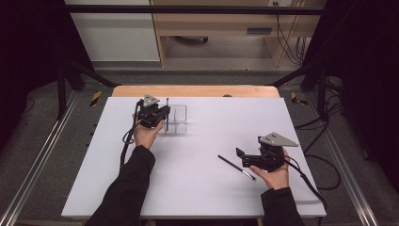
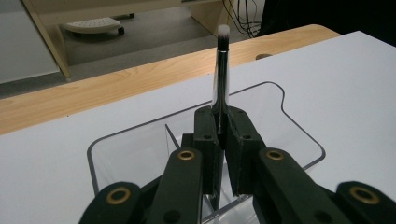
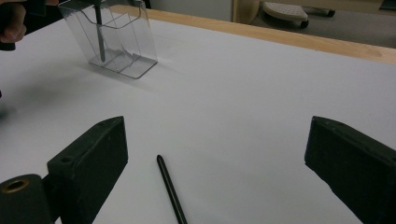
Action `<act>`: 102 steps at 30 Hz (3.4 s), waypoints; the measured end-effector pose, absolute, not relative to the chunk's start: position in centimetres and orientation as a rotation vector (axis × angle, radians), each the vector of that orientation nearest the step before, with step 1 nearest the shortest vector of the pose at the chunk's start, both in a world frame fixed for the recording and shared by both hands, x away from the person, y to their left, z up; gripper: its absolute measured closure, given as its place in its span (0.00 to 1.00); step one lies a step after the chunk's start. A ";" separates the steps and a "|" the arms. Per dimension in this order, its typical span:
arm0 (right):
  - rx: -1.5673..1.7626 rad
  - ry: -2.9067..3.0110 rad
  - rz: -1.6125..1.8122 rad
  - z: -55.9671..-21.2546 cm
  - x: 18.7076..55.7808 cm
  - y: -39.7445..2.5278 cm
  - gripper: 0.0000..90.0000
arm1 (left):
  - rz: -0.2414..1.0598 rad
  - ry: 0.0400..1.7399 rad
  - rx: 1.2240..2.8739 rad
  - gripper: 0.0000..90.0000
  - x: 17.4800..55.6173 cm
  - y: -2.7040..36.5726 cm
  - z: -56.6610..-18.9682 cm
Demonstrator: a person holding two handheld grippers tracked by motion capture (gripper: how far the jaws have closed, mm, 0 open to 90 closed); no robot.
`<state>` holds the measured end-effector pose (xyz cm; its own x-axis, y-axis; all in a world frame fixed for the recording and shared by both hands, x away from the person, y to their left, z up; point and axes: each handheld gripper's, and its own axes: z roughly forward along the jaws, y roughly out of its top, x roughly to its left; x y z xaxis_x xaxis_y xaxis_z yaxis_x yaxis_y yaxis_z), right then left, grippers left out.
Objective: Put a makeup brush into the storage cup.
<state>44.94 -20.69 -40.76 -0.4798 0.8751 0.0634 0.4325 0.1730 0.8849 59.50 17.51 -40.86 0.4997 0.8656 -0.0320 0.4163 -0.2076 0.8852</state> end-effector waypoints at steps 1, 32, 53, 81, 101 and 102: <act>1.229 1.990 1.256 -40.8 44.9 -20.7 0.07 | 0.610 1.076 1.818 0.92 59.5 17.5 -40.9; 1.205 2.005 1.267 -40.0 44.7 -20.6 0.08 | 0.584 1.001 1.743 0.48 54.4 19.5 -37.6; 1.190 2.041 1.225 -39.4 44.7 -20.8 0.10 | 0.567 0.974 1.762 0.27 49.5 21.9 -38.8; 1.178 2.191 1.097 -40.4 45.0 -19.7 0.10 | 0.566 0.992 1.823 0.17 45.2 23.9 -41.8; 1.166 2.329 0.917 -41.8 46.3 -18.3 0.14 | 0.559 0.988 1.877 0.16 43.9 24.2 -43.1; 1.166 2.329 0.917 -41.8 46.3 -18.3 0.14 | 0.558 0.989 1.876 0.16 43.9 24.2 -43.1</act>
<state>46.28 -18.33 -41.79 -0.5847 0.8101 -0.0424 0.5637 0.4434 0.6969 43.93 24.19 -43.13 0.5758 0.8173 -0.0219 0.4036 -0.2608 0.8770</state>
